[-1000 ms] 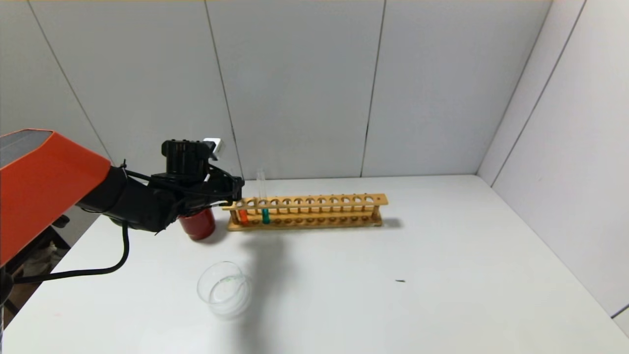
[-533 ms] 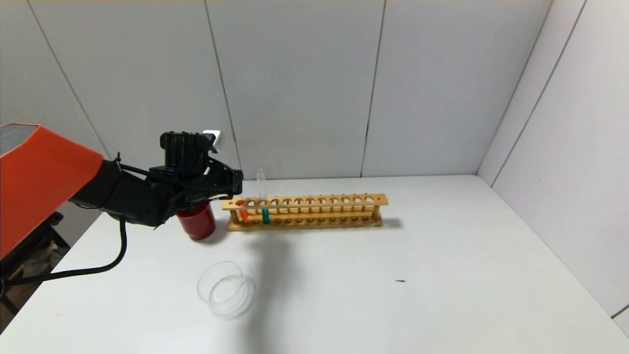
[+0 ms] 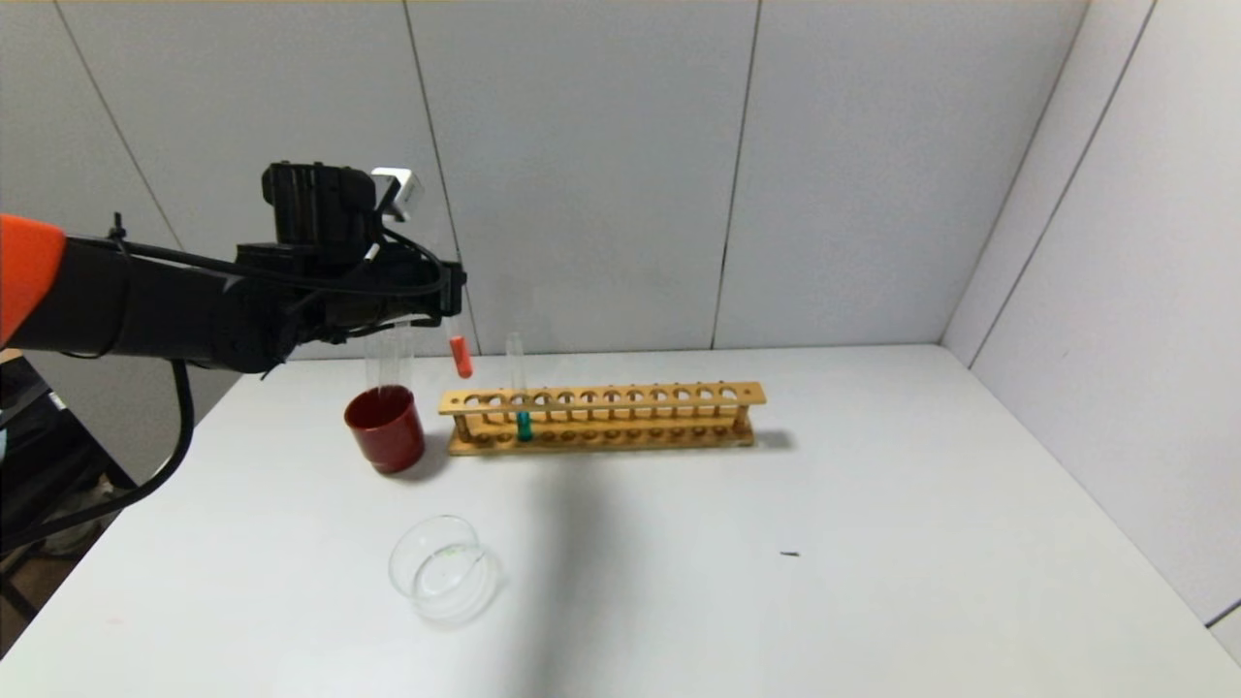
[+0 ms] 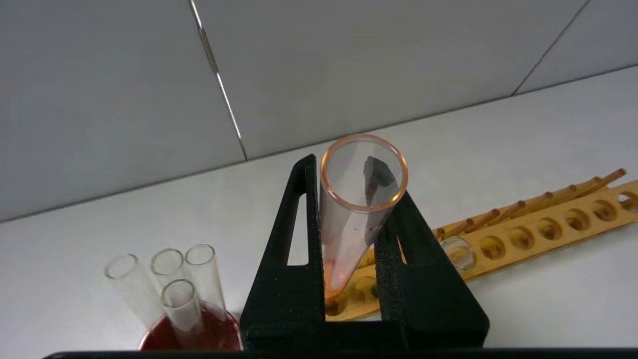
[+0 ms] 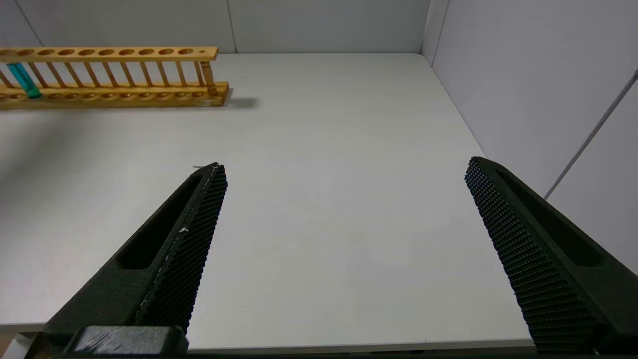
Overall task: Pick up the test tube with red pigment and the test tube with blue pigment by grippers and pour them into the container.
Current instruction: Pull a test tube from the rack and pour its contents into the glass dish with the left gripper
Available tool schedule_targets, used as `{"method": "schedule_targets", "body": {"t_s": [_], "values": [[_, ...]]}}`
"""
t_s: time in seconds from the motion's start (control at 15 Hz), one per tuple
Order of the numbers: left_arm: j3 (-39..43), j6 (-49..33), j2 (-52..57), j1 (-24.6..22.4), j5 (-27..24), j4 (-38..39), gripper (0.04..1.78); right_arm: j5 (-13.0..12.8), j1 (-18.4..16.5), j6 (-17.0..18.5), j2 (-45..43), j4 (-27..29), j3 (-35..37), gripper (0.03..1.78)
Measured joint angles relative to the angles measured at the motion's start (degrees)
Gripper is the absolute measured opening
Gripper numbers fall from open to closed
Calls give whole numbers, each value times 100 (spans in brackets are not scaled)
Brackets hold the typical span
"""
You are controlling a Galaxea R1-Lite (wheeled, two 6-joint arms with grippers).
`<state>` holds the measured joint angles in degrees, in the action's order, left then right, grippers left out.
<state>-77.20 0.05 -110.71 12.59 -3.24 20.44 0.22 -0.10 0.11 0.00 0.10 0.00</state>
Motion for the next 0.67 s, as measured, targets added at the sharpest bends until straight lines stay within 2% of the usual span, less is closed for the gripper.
{"method": "schedule_targets", "body": {"t_s": [0.13,0.4,0.53,0.67], "values": [[238,37,368,24,-6,-151,33,2,0,2,0,0,0,175],[1438,607,1223,2,-113,-187,33,2,0,0,0,0,0,175],[2096,1124,1716,-88,-538,-179,33,0,0,0,0,0,0,175],[2660,1731,2149,-257,-1261,-177,33,0,0,0,0,0,0,175]]}}
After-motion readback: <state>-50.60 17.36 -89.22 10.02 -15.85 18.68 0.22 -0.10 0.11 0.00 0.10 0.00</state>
